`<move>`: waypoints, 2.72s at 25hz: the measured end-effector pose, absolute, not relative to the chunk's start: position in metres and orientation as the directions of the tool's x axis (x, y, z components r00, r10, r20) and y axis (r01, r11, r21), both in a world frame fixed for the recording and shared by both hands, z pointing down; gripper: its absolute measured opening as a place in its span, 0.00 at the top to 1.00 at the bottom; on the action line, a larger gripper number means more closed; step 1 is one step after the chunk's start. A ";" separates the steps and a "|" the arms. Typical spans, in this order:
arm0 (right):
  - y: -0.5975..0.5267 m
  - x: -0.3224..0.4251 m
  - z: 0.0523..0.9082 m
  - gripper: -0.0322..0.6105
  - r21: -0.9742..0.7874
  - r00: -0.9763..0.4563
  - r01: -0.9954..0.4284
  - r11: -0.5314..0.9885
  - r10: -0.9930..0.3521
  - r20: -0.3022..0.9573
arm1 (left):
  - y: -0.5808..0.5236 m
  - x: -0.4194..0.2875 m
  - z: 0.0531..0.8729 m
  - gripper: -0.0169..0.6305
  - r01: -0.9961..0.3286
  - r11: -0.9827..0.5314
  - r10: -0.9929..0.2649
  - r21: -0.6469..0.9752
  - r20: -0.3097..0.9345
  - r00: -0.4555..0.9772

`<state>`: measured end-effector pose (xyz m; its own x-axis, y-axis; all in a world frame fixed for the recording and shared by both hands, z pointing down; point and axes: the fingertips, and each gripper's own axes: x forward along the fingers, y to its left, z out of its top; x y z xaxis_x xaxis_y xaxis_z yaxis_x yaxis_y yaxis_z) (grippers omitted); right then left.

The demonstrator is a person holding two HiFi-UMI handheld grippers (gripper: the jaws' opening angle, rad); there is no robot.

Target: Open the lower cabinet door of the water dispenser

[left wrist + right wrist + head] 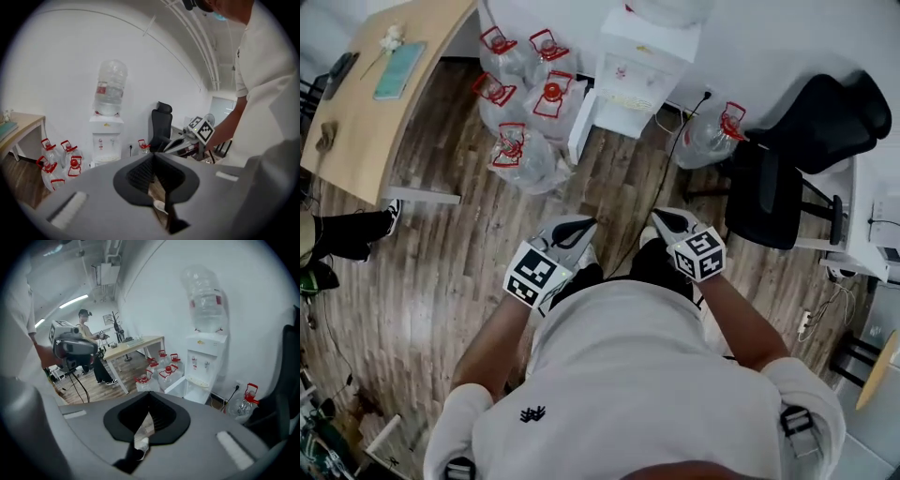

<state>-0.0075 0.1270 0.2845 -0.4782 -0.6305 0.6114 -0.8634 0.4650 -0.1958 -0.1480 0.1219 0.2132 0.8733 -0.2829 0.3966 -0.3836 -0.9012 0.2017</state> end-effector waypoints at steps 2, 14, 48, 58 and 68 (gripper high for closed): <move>0.144 -0.004 0.268 0.95 -0.198 -0.488 -0.859 0.471 -0.641 0.593 | 0.124 -0.143 0.208 0.89 -0.391 -0.896 -0.286 0.208 0.403 0.869; 0.231 0.079 0.218 0.95 -0.142 -0.498 -0.849 0.509 -0.678 0.541 | 0.179 -0.065 0.190 0.89 -0.429 -0.886 -0.314 0.178 0.453 0.835; 0.411 0.137 0.194 0.95 -0.150 -0.598 -0.785 0.601 -0.670 0.440 | 0.381 0.018 0.189 0.89 -0.481 -0.866 -0.367 0.136 0.481 0.797; 0.417 0.140 0.200 0.95 -0.147 -0.592 -0.789 0.597 -0.675 0.441 | 0.384 0.022 0.193 0.89 -0.474 -0.871 -0.361 0.130 0.486 0.796; 0.410 0.139 0.206 0.95 -0.167 -0.595 -0.789 0.592 -0.666 0.450 | 0.377 0.019 0.199 0.89 -0.484 -0.862 -0.356 0.148 0.502 0.788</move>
<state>0.1389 0.4098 0.2062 -0.5945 -0.6662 0.4503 -0.7889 0.5915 -0.1665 0.0195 0.3766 0.1987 0.7884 -0.3560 0.5017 -0.4838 -0.8625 0.1484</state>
